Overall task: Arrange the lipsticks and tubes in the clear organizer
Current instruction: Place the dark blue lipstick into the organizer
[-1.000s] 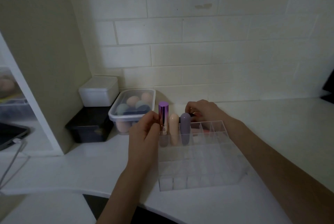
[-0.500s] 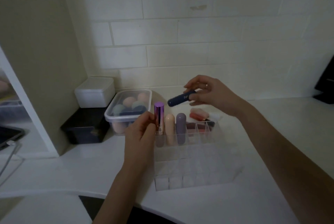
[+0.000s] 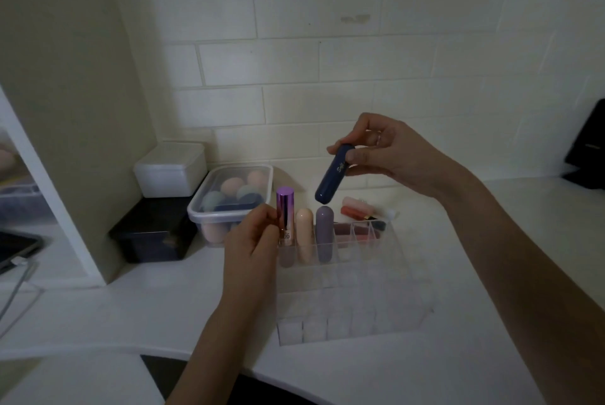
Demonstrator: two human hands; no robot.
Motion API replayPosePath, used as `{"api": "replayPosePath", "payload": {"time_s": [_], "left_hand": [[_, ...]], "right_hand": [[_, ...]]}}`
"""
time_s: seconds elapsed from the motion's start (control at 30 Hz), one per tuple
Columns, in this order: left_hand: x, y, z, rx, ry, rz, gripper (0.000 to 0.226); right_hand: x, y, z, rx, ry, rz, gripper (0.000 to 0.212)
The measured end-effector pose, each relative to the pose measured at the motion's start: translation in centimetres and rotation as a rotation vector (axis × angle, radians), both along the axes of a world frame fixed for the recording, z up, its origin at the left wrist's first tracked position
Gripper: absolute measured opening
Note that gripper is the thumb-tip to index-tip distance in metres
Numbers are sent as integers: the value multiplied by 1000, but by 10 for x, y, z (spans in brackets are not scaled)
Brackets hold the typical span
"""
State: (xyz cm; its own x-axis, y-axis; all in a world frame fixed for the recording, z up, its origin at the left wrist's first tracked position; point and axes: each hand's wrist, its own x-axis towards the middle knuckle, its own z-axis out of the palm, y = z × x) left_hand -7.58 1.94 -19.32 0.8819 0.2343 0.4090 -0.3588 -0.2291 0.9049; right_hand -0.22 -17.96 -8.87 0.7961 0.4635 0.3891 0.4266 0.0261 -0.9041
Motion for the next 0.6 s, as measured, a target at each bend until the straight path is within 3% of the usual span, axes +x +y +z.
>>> {"api": "replayPosePath", "payload": {"time_s": [0.3,0.6], "left_hand": [[-3,-2,1,-40,21,7,23],[-3,0,1,-24,8,-1,21]], "right_hand": [[-9,-2,12,-193,-85,-3,16],[-13,-2,14,-326,-54,43,17]]}}
